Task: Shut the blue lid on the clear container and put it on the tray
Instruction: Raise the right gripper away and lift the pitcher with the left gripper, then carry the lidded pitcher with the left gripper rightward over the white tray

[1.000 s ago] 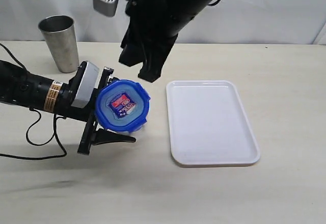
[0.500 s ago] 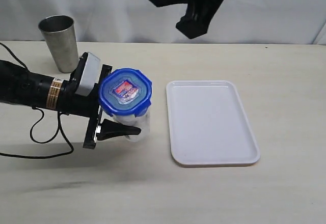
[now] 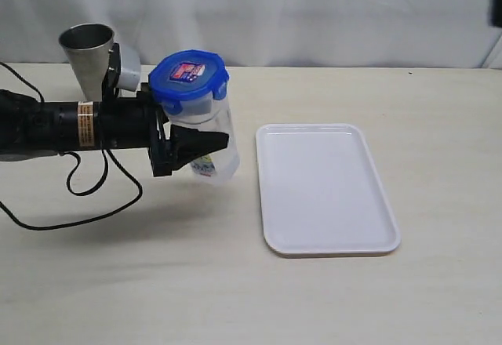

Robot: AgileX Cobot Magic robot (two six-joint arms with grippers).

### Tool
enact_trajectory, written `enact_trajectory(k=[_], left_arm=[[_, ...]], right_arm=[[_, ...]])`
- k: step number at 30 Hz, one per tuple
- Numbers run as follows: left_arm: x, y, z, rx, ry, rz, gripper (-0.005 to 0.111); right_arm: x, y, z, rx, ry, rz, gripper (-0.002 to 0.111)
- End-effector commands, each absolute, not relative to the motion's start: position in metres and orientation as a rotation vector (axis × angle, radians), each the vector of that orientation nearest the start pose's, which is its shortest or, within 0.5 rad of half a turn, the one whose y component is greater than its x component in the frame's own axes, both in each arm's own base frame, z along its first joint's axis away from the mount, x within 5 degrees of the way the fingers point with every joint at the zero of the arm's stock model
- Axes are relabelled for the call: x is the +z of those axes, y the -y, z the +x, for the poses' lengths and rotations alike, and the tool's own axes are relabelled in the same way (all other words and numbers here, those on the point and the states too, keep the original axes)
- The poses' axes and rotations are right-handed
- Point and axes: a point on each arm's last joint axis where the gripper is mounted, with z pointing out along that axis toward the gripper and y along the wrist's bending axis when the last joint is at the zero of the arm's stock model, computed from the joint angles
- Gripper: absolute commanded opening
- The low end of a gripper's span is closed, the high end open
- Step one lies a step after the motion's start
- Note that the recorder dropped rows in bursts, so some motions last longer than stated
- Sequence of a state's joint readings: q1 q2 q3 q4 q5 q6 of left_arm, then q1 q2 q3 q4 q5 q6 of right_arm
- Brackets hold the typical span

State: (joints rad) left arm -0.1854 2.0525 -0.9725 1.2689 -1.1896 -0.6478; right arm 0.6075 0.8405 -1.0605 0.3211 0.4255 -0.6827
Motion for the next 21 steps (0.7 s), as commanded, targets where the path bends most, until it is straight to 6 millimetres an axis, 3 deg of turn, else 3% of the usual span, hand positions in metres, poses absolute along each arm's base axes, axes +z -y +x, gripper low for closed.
enact_trajectory(k=[1,7,14,18,21], left_arm=[[0.157,0.147,0.346,-1.015,-1.481,0.906,0.000],[0.169,0.170,0.351,-1.009,-1.424,0.919,0.000],[0.179,0.214,0.366,-0.782,-1.507,1.083,0.000],[0.186,0.224,0.374,-0.663,-1.518,1.148,0.000],[0.190,0.230,0.378,-0.565,-1.512,1.209,0.000]], right_arm=[[0.439,-0.072,0.090,0.293,-1.293,-0.725,0.005],[0.414,-0.040,0.044,0.351,-1.221,-0.636,0.005],[0.382,-0.011,0.004,0.401,-1.110,-0.543,0.005],[0.365,0.000,-0.012,0.398,-1.048,-0.519,0.005],[0.354,-0.004,-0.007,0.397,-1.088,-0.539,0.005]])
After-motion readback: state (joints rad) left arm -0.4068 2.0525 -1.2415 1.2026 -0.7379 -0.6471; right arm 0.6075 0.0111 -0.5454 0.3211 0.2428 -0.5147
